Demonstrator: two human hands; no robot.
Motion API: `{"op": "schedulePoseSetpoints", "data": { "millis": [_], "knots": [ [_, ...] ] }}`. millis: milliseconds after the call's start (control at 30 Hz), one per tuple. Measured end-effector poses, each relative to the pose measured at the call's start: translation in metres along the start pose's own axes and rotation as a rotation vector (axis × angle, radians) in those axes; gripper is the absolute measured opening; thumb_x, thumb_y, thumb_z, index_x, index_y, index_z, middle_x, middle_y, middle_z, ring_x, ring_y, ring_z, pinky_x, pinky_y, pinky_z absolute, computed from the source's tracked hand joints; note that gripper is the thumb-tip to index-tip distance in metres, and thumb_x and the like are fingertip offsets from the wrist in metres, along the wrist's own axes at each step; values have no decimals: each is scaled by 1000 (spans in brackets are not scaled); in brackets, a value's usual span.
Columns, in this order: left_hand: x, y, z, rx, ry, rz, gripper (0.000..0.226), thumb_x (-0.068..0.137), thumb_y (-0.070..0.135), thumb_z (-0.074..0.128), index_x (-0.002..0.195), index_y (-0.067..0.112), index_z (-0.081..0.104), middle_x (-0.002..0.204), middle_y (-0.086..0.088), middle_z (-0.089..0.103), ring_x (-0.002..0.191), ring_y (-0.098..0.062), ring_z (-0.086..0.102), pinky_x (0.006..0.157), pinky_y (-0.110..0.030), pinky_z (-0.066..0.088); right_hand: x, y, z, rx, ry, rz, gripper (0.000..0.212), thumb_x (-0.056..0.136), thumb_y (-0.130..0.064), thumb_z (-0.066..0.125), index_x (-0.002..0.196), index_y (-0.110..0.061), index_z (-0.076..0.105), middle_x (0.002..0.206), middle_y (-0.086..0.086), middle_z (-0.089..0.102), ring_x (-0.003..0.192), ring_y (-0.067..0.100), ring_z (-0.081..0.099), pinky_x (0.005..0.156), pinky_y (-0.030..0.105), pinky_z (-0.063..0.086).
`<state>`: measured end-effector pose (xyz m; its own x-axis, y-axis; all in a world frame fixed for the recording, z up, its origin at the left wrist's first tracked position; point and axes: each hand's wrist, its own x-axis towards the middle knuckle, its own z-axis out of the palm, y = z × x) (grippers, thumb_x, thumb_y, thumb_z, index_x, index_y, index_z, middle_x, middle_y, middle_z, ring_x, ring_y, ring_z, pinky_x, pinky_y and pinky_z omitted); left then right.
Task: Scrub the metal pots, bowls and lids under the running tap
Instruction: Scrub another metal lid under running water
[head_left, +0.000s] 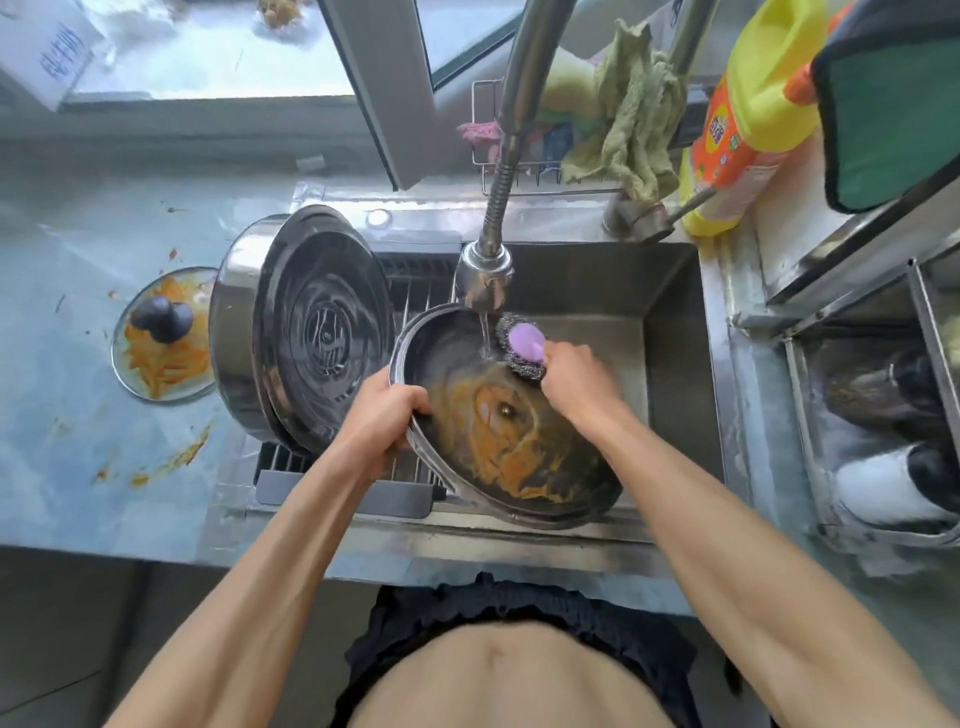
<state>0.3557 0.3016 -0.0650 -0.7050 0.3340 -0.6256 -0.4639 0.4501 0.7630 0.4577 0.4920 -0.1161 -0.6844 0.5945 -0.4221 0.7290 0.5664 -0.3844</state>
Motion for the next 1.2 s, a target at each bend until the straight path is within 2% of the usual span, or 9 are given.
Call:
{"op": "schedulePoseSetpoints", "data": {
  "millis": [67,133,300,400,533,667,800,1033,1200],
  "knots": [
    [-5,2,-1,13,-1,17,37,54,-1,54,90,9,54,80,-10,47,66,-26,43,56,-37,32,3,4,-1,13,-7,82,40,88,-5,37,120,-10,61,113,20,65,101,41,61,78,40,46],
    [-2,0,4,45,12,20,26,64,-7,54,85,9,54,73,-9,47,61,-22,44,51,-30,33,-9,-14,4,73,-21,-32,35,86,-5,41,110,-12,65,103,18,68,94,40,63,74,40,48],
    [5,-10,15,48,-28,44,8,84,6,65,87,10,60,75,-12,63,65,-24,61,64,-38,49,-12,-15,-1,132,-18,-67,23,90,-6,44,97,-17,64,95,16,68,86,37,62,63,34,39],
    [10,-9,21,82,-40,48,35,109,38,46,93,14,66,64,1,71,49,-10,65,43,-23,49,-27,-29,-2,143,-76,-160,26,92,-9,46,104,-21,67,95,11,69,86,35,64,66,35,47],
    [17,-9,27,55,-61,24,46,108,49,39,107,15,70,82,-5,78,61,-13,72,47,-26,53,-29,-25,-6,236,-143,-148,26,99,-18,46,102,-29,69,82,3,66,72,25,61,61,34,45],
    [15,-7,41,15,-111,2,47,108,49,38,110,12,68,73,1,76,57,-12,71,43,-26,52,-29,-23,-13,142,-93,-146,24,93,-12,45,98,-25,66,95,8,67,88,33,62,68,36,48],
    [19,-6,44,-64,-153,-42,54,106,54,38,120,12,68,99,-9,79,83,-24,77,56,-32,58,-32,-18,-24,115,-106,-165,19,90,-11,48,84,-27,56,82,4,62,76,31,54,64,31,39],
    [20,-4,46,-42,-142,6,44,107,48,44,116,12,69,99,-10,79,84,-27,76,63,-37,60,-38,-15,-17,146,-123,-190,18,94,-16,46,95,-22,63,87,7,64,81,34,59,67,37,49],
    [17,-7,33,-39,-101,56,23,94,32,63,103,11,68,94,-18,70,79,-34,66,71,-46,56,-3,34,-26,-12,-52,52,39,91,-11,43,124,-18,62,118,15,63,108,38,61,81,38,46]
  ]
}}
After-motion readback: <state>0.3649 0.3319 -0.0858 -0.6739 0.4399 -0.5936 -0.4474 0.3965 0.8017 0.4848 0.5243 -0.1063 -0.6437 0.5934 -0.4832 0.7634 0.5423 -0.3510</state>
